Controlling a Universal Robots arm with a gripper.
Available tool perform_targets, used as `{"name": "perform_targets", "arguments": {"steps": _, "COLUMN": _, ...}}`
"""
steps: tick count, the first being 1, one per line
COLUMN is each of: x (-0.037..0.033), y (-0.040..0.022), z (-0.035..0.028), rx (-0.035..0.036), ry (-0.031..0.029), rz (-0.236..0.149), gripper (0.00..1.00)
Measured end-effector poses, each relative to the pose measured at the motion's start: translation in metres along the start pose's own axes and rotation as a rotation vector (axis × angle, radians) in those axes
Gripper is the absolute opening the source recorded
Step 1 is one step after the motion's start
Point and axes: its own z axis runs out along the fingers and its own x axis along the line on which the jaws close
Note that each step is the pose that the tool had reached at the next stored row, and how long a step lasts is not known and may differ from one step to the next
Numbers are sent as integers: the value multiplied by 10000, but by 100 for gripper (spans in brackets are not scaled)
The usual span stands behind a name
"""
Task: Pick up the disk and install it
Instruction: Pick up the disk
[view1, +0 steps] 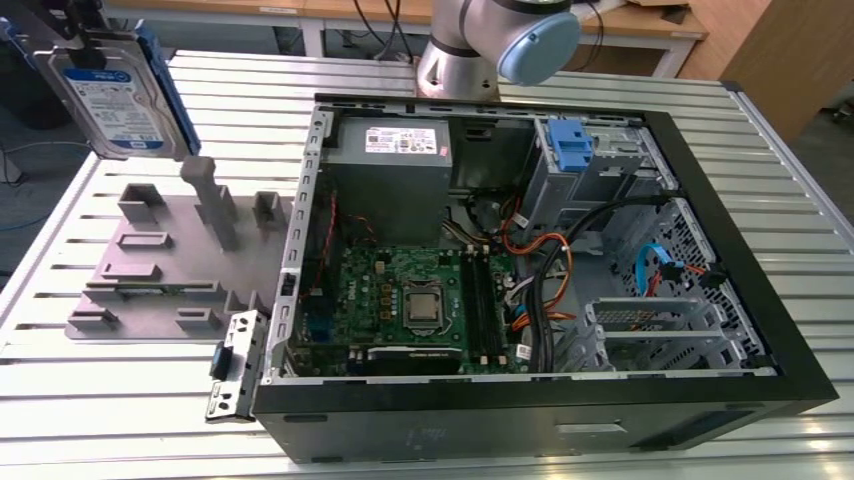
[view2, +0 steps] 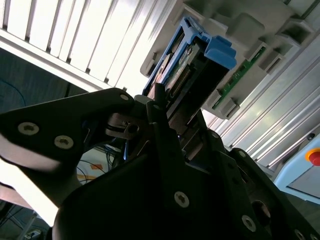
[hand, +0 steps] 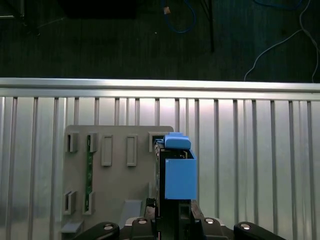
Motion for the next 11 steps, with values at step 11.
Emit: {"name": "perform_targets", "arguments": {"steps": 11, "x": -6, "y": 6, "z": -116, "rx": 1, "ry": -1, "rz": 0, "gripper": 35}}
